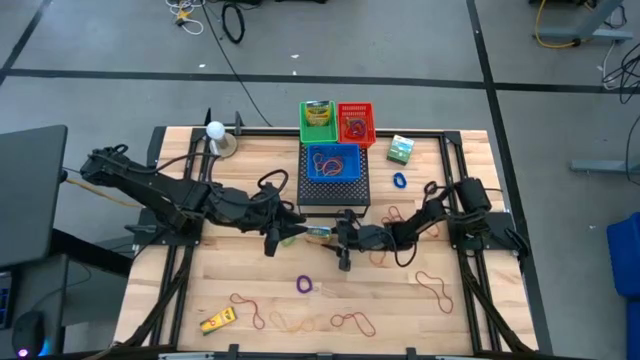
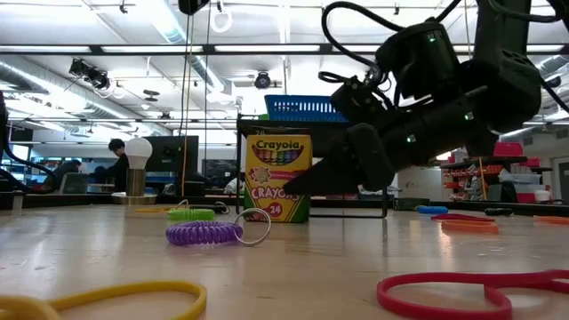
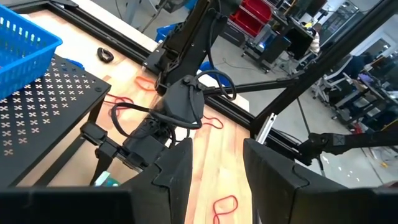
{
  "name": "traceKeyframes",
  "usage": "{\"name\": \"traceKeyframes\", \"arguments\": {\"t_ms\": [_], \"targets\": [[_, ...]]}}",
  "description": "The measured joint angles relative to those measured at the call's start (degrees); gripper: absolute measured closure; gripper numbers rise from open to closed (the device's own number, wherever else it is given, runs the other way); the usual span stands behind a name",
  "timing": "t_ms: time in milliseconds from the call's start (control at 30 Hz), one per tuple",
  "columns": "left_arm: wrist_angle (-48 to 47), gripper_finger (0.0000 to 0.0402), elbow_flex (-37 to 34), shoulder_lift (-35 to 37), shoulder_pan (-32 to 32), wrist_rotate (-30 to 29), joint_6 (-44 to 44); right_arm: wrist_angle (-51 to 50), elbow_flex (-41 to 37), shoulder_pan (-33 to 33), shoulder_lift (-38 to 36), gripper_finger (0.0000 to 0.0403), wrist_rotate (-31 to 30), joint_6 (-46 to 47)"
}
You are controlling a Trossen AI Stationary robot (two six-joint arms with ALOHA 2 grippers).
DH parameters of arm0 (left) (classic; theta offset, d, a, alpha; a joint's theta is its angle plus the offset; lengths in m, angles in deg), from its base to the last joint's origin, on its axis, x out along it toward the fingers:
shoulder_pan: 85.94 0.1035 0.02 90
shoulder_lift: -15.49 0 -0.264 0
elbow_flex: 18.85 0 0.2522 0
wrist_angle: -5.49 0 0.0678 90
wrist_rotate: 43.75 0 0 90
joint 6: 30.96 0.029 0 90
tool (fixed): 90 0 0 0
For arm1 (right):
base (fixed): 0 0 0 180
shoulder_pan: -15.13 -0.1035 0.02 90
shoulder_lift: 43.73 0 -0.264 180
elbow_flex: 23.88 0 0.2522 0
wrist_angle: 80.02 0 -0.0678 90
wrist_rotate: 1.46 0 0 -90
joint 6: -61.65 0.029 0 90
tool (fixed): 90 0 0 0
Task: Pick & Place Office Desk Supplies
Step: Put the box of crayon into the green bin on the shelf
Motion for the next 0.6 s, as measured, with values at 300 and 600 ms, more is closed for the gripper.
{"name": "traceKeyframes", "arguments": {"t_ms": [300, 600], "targets": [[5.08, 0.0254, 0.00, 0.00, 0.07, -0.57, 0.49, -10.78, -0.02, -3.63, -6.22, 0.0160, -5.80, 1.39], [18.81, 0.0253, 0.00, -2.83, 1.83, 0.71, 5.10, -35.07, -0.02, -6.16, -20.12, 0.0162, -7.92, 7.74]]}}
